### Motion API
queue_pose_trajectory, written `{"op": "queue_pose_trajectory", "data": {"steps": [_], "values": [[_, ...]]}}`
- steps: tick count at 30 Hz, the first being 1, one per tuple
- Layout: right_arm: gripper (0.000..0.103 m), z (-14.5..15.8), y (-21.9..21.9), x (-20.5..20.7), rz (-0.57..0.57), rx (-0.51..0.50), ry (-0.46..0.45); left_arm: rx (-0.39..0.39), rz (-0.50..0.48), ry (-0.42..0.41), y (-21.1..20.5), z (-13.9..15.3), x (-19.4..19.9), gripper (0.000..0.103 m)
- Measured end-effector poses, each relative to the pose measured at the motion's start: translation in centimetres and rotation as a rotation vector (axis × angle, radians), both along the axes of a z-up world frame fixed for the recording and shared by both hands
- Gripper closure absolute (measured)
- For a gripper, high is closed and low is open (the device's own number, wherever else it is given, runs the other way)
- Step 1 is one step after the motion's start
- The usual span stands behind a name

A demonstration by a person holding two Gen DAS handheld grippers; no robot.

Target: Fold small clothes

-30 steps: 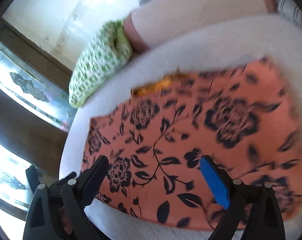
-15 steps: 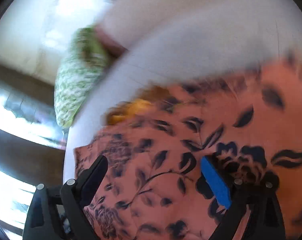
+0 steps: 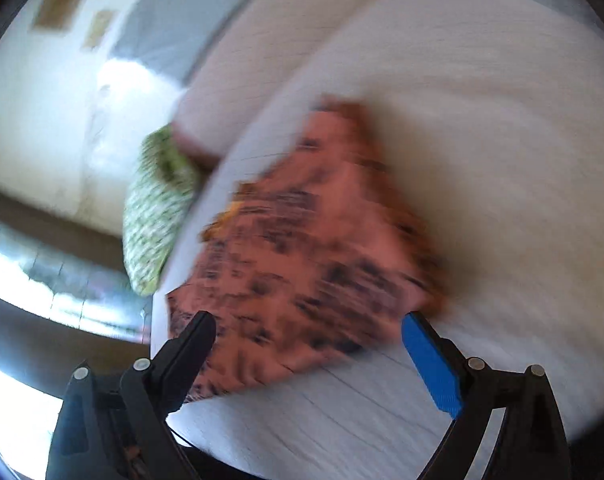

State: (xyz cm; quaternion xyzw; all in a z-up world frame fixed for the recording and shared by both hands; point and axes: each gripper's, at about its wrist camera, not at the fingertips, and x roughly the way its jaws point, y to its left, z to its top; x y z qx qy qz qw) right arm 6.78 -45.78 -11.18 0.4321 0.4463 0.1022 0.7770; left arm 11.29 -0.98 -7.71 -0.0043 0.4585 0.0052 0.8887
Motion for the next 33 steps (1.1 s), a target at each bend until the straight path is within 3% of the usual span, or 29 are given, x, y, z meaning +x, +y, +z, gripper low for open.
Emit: {"op": "queue_pose_trajectory", "data": {"steps": [5, 8, 10, 12, 15, 17, 19, 20, 21, 22, 23, 25, 27, 30, 33], "values": [[0.007, -2.3, -1.0, 1.1, -0.071, 0.08, 0.055, -0.032, -0.061, -0.021, -2.6, -1.0, 1.5, 0.033], [0.008, -2.4, -0.9, 2.0, -0.093, 0.115, 0.036, -0.02, -0.061, 0.032, -3.4, -3.0, 2.6, 0.033], [0.023, -2.4, -1.0, 2.9, -0.102, 0.131, 0.044, -0.016, -0.055, 0.037, -3.5, -3.6, 2.7, 0.033], [0.084, -2.9, -0.5, 3.8, -0.07, 0.124, 0.084, -0.01, -0.06, 0.026, -3.7, -3.5, 2.5, 0.033], [0.092, -2.5, 0.0, 3.4, -0.073, 0.06, 0.086, -0.009, -0.067, 0.032, -3.6, -3.1, 2.5, 0.033], [0.093, 0.8, 0.4, 2.2, -0.085, -0.07, -0.003, -0.015, -0.055, 0.002, -3.2, -2.3, 2.2, 0.033], [0.093, 2.2, 0.7, 1.5, -0.064, -0.166, -0.03, -0.026, -0.051, -0.051, -3.2, -1.5, 2.1, 0.032], [0.091, 0.8, 1.1, 2.1, -0.019, -0.185, 0.029, -0.016, -0.053, -0.055, -3.5, -1.8, 2.4, 0.029], [0.088, -1.5, 1.1, 2.7, 0.028, -0.155, 0.128, 0.004, -0.06, -0.026, -3.8, -2.5, 3.0, 0.029], [0.088, -2.8, 0.6, 2.6, 0.024, -0.083, 0.16, 0.026, -0.074, 0.035, -4.3, -3.5, 3.6, 0.029], [0.084, -2.4, -0.1, 2.2, 0.001, -0.056, 0.131, 0.028, -0.076, 0.04, -4.3, -3.8, 3.7, 0.029], [0.064, 0.0, -0.9, 1.9, -0.009, -0.129, 0.072, 0.009, -0.065, 0.0, -4.1, -3.4, 3.5, 0.029], [0.014, 2.1, -1.6, 2.5, -0.021, -0.17, -0.002, -0.022, -0.059, 0.003, -3.9, -3.3, 3.9, 0.029], [0.011, 3.5, -1.8, 7.3, 0.037, -0.2, -0.081, -0.011, -0.062, 0.015, -4.0, -4.0, 4.7, 0.029], [0.012, 2.5, -1.9, 12.9, 0.087, -0.224, -0.081, 0.018, -0.075, -0.004, -4.4, -4.5, 4.7, 0.026]]}}
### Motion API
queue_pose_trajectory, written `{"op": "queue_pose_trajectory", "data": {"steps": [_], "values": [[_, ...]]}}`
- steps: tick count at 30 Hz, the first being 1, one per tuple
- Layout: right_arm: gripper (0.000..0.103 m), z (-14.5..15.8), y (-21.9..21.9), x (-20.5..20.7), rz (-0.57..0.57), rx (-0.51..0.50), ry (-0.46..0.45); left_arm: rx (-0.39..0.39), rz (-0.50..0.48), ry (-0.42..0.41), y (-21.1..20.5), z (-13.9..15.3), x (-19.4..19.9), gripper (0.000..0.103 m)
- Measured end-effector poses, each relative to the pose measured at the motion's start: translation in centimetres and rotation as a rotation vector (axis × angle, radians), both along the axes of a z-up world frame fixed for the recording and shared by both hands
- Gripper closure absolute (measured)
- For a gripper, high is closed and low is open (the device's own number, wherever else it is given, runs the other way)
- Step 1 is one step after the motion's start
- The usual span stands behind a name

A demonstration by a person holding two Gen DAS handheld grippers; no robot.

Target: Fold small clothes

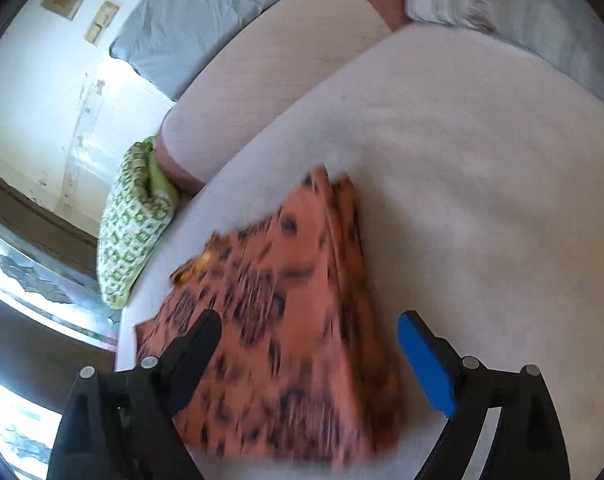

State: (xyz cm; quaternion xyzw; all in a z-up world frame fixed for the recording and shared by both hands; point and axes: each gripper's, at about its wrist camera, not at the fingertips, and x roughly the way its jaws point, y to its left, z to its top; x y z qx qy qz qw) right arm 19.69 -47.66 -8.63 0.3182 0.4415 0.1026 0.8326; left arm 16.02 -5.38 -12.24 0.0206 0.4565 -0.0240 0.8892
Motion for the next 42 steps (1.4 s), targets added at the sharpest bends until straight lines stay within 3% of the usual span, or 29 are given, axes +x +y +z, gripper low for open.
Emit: {"op": "queue_pose_trajectory", "data": {"steps": [1, 2, 3, 4, 5, 6, 8, 10, 13, 14, 15, 16, 17, 20, 24, 27, 28, 30, 34, 37, 39, 42], "values": [[0.013, -0.9, 0.3, 2.0, 0.035, 0.006, 0.033, 0.002, -0.001, -0.004, -0.1, 0.0, -0.1, 0.026], [0.021, -2.2, 0.8, 3.9, 0.067, 0.021, 0.091, 0.001, -0.002, -0.007, 0.0, -0.1, -0.2, 0.026], [0.036, -3.3, 1.3, 4.9, 0.088, 0.04, 0.123, -0.002, -0.002, -0.009, 0.0, -0.1, -0.2, 0.025], [0.069, -3.8, 1.5, 5.5, 0.1, 0.018, 0.148, -0.004, -0.004, -0.009, 0.1, -0.1, -0.2, 0.025], [0.081, -3.9, 1.4, 5.5, 0.089, -0.006, 0.143, -0.005, -0.008, -0.009, 0.2, -0.1, -0.2, 0.025], [0.087, -3.7, 0.7, 5.1, 0.07, 0.019, 0.117, -0.007, -0.012, -0.01, 0.3, -0.1, -0.1, 0.024], [0.089, -4.9, -1.8, 4.2, -0.046, 0.058, 0.12, -0.013, -0.013, -0.011, 0.3, -0.2, -0.1, 0.023], [0.091, -6.9, -3.5, 3.3, -0.092, 0.219, 0.143, -0.006, -0.014, -0.014, 0.3, -0.2, -0.1, 0.023], [0.079, -4.8, -2.7, 2.3, -0.044, 0.201, 0.109, -0.016, -0.003, -0.004, 0.3, 0.0, 0.1, 0.023], [0.06, -3.7, -2.7, 1.6, -0.051, 0.179, 0.101, -0.029, 0.006, -0.001, 0.4, 0.2, 0.1, 0.023], [0.031, -2.4, -2.7, 0.3, -0.084, 0.152, 0.076, -0.054, 0.018, -0.002, 0.7, 0.7, 0.0, 0.023], [0.022, -1.3, -3.0, -1.4, -0.123, 0.143, 0.036, -0.072, 0.025, -0.009, 0.8, 1.1, -0.2, 0.023], [0.021, 0.0, -3.0, -3.4, -0.136, 0.133, -0.007, -0.084, 0.03, -0.02, 1.0, 1.4, -0.4, 0.023], [0.021, 1.5, -1.6, -8.0, -0.1, 0.135, -0.022, -0.098, 0.036, -0.048, 1.2, 2.2, -0.7, 0.023], [0.021, -1.3, 1.3, -12.6, -0.122, 0.216, 0.066, -0.132, 0.052, -0.04, 1.3, 2.4, -0.8, 0.023], [0.021, -4.5, 2.2, -12.4, -0.159, 0.302, 0.141, -0.136, 0.043, -0.032, 1.2, 2.4, -1.2, 0.023], [0.021, -4.8, 2.1, -12.2, -0.168, 0.323, 0.123, -0.135, 0.039, -0.033, 1.1, 2.5, -1.3, 0.023], [0.023, -4.4, 1.9, -11.2, -0.176, 0.318, 0.085, -0.128, 0.041, -0.042, 1.1, 2.6, -1.6, 0.023], [0.023, -4.6, 2.1, -9.8, -0.243, 0.348, 0.116, -0.147, 0.06, -0.067, 1.5, 3.5, -1.8, 0.023], [0.028, -3.5, 2.3, -10.4, -0.255, 0.342, 0.051, -0.14, 0.05, -0.098, 1.1, 3.8, -1.7, 0.023], [0.03, -3.3, 2.6, -10.3, -0.244, 0.297, 0.04, -0.132, 0.037, -0.067, 0.5, 3.0, -1.0, 0.023], [0.03, -4.5, 3.3, -9.6, -0.241, 0.286, 0.105, -0.07, 0.018, 0.042, -0.7, 0.2, 0.3, 0.023]]}}
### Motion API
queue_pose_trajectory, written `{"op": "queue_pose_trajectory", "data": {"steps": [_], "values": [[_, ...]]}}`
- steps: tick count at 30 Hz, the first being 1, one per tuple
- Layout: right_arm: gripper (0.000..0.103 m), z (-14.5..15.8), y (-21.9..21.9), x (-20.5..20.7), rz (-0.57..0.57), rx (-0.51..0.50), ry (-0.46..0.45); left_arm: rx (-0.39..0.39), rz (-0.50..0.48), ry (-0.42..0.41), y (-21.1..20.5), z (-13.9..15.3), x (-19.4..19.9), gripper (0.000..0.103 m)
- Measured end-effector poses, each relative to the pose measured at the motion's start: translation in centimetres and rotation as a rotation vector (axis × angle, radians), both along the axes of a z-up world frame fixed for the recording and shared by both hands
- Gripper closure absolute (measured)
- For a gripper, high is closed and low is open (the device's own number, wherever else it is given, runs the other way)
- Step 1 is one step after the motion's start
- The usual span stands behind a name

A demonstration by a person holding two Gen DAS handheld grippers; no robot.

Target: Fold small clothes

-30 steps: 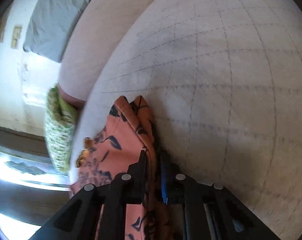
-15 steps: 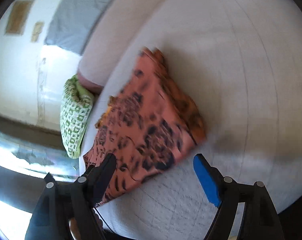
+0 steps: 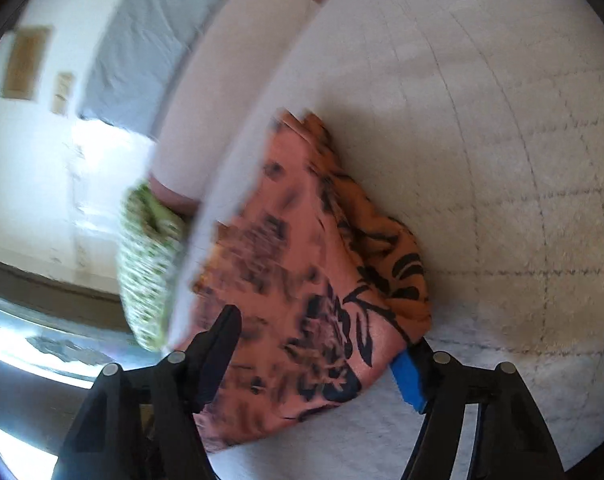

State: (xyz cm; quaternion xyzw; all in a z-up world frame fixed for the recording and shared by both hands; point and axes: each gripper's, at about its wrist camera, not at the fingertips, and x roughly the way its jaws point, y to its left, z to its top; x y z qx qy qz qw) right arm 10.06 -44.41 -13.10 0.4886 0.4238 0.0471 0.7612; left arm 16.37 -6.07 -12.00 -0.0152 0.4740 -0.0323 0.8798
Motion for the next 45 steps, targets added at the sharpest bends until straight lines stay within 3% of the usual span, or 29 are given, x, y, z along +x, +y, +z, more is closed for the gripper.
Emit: {"op": "queue_pose_trajectory", "data": {"steps": [4, 6, 7, 8, 9, 10, 13, 18, 22, 28, 30, 32, 35, 41, 43, 45], "values": [[0.03, 0.7, -0.6, -0.5, -0.034, -0.023, -0.016, -0.013, 0.011, -0.135, 0.1, 2.9, -1.2, 0.023], [0.03, -0.1, -0.7, -0.2, -0.027, -0.026, 0.005, -0.012, 0.005, -0.139, 0.0, 3.0, -0.9, 0.023], [0.03, -0.5, -0.5, 0.1, -0.038, -0.008, 0.002, 0.004, -0.003, -0.102, -0.2, 2.1, -0.3, 0.023], [0.038, -0.4, -0.4, 0.4, -0.034, -0.015, -0.003, 0.029, -0.016, -0.049, -0.5, 0.8, 0.3, 0.023], [0.073, -0.3, -0.5, 0.7, -0.023, -0.017, -0.01, 0.051, -0.026, -0.001, -0.5, -0.3, 0.8, 0.021], [0.091, -0.3, -0.4, 1.0, -0.014, -0.011, -0.005, 0.075, -0.036, -0.034, -0.6, -0.8, 0.6, 0.021], [0.092, 0.7, 0.0, 1.5, 0.01, -0.035, -0.014, 0.089, -0.034, -0.062, -1.0, -0.7, 0.1, 0.021], [0.092, 4.9, 2.1, 1.3, 0.064, -0.163, -0.1, 0.078, -0.034, -0.053, -1.0, -0.7, 0.1, 0.021], [0.092, 8.7, 5.4, 2.1, 0.136, -0.272, -0.178, 0.054, -0.052, -0.023, -0.6, -0.6, 0.9, 0.022], [0.092, 13.7, 11.4, 3.0, 0.243, -0.358, -0.287, 0.034, -0.05, -0.003, -0.5, -0.6, 1.2, 0.022], [0.092, 15.3, 14.0, 3.1, 0.289, -0.393, -0.327, -0.025, -0.035, -0.011, 0.6, 0.3, 0.9, 0.034], [0.092, 16.9, 16.9, 3.2, 0.338, -0.43, -0.37, -0.121, 0.016, -0.042, 3.2, 2.1, 0.1, 0.035], [0.092, 18.2, 21.1, 3.2, 0.411, -0.468, -0.415, -0.154, 0.123, -0.142, 8.0, 5.1, -2.4, 0.035], [0.092, 16.9, 31.2, 3.2, 0.596, -0.491, -0.425, -0.19, 0.379, -0.207, 18.4, 6.3, -7.9, 0.035], [0.092, 13.7, 35.8, 3.8, 0.696, -0.506, -0.369, -0.216, 0.448, -0.185, 20.9, 5.1, -8.8, 0.035], [0.092, 8.9, 39.5, 4.6, 0.808, -0.504, -0.242, -0.246, 0.503, -0.129, 22.8, 3.3, -9.1, 0.035]]}}
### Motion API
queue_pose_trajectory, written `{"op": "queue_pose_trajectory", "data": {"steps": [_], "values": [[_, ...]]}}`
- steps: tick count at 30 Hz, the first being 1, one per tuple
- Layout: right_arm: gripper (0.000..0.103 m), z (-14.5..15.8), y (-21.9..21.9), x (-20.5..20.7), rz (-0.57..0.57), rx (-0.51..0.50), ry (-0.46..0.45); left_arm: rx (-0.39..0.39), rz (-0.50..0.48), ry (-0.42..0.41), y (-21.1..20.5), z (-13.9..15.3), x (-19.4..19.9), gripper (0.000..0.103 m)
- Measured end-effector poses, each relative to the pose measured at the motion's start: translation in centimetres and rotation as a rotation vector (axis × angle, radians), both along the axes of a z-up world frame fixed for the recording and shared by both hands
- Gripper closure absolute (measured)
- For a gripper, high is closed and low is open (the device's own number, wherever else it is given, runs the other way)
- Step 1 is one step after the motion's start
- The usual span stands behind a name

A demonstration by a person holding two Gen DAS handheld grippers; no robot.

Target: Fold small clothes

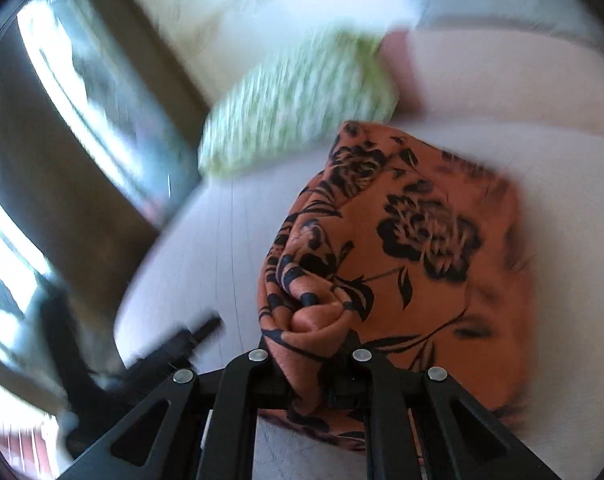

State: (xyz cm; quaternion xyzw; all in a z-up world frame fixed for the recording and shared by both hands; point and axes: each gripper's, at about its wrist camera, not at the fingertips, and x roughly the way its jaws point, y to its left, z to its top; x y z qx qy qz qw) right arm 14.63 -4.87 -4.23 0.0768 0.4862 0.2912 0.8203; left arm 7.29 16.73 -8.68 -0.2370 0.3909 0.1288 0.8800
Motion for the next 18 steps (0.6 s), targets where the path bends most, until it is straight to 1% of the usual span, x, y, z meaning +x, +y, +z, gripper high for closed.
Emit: {"op": "queue_pose_trajectory", "data": {"steps": [1, 2, 4, 7, 8, 10, 11, 12, 13, 14, 15, 17, 18], "values": [[0.091, -2.0, 1.1, 0.1, 0.015, -0.03, 0.045, -0.015, 0.004, 0.009, 0.4, -0.5, 0.0, 0.035], [0.091, -3.6, 1.8, -0.1, 0.022, -0.059, 0.061, -0.033, 0.004, 0.016, 0.8, -0.9, -0.1, 0.035], [0.091, -3.3, 1.6, -0.5, 0.009, -0.037, 0.044, -0.039, 0.008, 0.013, 1.2, -1.1, -0.5, 0.035], [0.091, -1.4, 1.3, -0.2, 0.013, -0.024, 0.024, -0.053, 0.016, -0.008, 1.4, -1.0, -0.7, 0.035], [0.087, -0.9, 1.3, -0.3, 0.028, -0.018, 0.012, -0.064, 0.011, -0.017, 1.4, -1.1, -1.0, 0.035], [0.078, -1.1, 1.6, -0.6, 0.05, -0.03, 0.032, -0.078, -0.013, -0.031, 1.2, -0.7, -1.1, 0.035], [0.065, -1.7, 1.7, -0.8, 0.076, -0.025, 0.06, -0.084, -0.023, -0.041, 1.2, -0.5, -1.3, 0.035], [0.049, -2.1, 1.6, -1.0, 0.092, -0.003, 0.076, -0.087, -0.032, -0.051, 1.1, -0.2, -1.3, 0.035], [0.044, -2.2, 1.0, -1.5, 0.1, 0.048, 0.089, -0.09, -0.043, -0.065, 1.0, 0.3, -1.5, 0.035], [0.042, -1.8, 0.1, -2.1, 0.096, 0.092, 0.084, -0.094, -0.052, -0.076, 0.8, 0.7, -1.6, 0.035], [0.042, -1.5, -0.8, -2.6, 0.074, 0.112, 0.075, -0.1, -0.068, -0.087, 0.5, 1.0, -1.7, 0.035], [0.04, -0.5, -3.7, -3.1, -0.001, 0.172, 0.058, -0.113, -0.117, -0.087, -0.4, 1.3, -2.0, 0.035], [0.035, -0.1, -5.6, -3.5, -0.046, 0.211, 0.044, -0.124, -0.148, -0.082, -1.1, 1.3, -2.0, 0.035]]}}
